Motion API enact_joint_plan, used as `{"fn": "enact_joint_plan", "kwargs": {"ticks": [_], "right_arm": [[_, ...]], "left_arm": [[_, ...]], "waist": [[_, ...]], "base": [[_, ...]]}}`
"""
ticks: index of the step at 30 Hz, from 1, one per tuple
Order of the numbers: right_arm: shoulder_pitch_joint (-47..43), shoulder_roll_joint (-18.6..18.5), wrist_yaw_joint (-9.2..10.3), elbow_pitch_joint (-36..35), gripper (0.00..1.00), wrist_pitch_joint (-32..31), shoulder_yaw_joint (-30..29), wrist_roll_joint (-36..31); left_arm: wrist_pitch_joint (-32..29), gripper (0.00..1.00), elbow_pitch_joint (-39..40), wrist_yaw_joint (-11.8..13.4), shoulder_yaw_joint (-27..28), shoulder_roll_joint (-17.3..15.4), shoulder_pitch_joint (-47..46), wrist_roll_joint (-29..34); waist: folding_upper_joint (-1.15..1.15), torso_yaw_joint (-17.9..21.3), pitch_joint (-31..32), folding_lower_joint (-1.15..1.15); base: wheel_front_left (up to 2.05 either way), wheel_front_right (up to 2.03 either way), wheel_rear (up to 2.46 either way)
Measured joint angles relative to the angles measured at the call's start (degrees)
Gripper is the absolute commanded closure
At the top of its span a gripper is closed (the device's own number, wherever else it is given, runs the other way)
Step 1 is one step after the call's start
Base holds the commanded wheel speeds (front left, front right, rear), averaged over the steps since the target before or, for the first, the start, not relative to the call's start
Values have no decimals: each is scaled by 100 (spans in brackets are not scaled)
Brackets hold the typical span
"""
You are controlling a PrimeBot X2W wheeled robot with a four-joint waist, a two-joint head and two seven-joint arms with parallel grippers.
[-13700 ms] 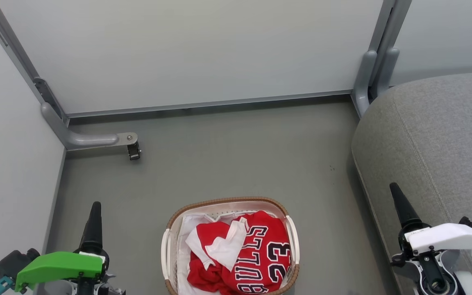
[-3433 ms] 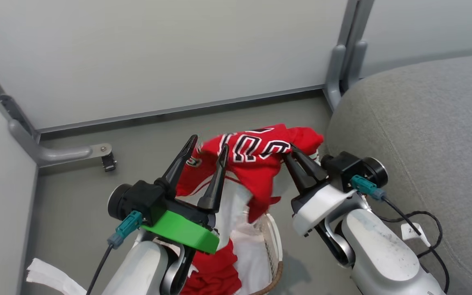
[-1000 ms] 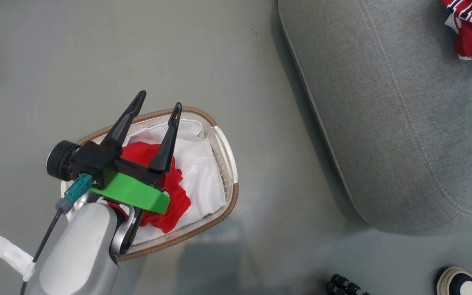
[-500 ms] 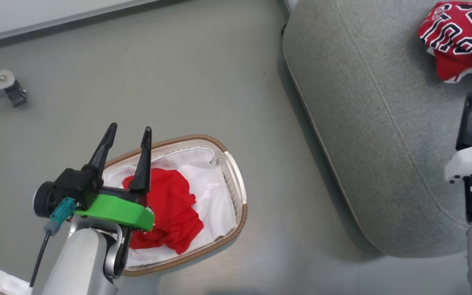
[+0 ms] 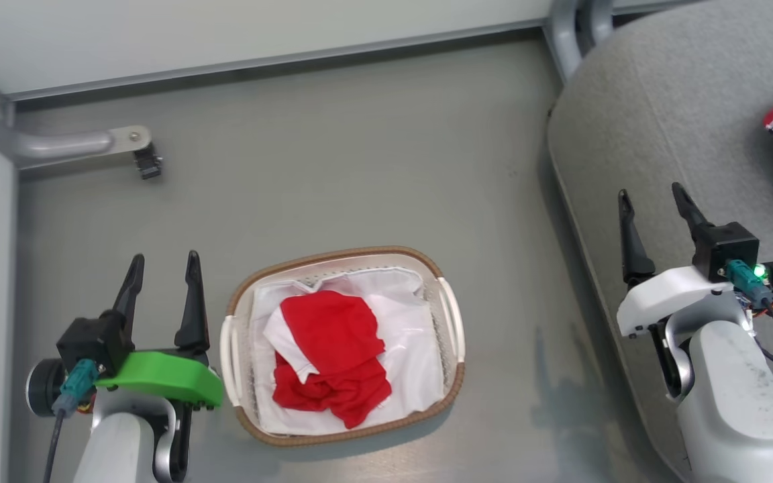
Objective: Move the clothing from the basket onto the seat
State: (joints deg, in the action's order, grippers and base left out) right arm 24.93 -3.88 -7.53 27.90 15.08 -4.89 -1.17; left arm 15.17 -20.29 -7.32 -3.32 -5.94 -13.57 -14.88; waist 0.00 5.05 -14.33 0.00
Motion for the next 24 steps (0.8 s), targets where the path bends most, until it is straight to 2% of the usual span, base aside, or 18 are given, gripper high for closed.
{"fn": "enact_joint_plan", "kwargs": {"ticks": [6,10,17,24], "right_arm": [[-235,96,0,70,0,0,366,92],[-497,100,0,96,0,0,534,164],[-1079,107,0,146,0,0,623,572],[-1472,107,0,155,0,0,627,638]], "left_arm": [[0,0,-176,0,194,70,354,202],[0,0,-223,0,370,135,615,313],[-1,0,-211,0,652,199,1240,594],[-1,0,-224,0,622,275,1523,698]], "waist": [[0,-382,243,0],[0,-505,474,0],[0,-551,933,0],[0,-508,1272,0]], "base": [[0,0,0],[0,0,0],[0,0,0],[0,0,0]]}}
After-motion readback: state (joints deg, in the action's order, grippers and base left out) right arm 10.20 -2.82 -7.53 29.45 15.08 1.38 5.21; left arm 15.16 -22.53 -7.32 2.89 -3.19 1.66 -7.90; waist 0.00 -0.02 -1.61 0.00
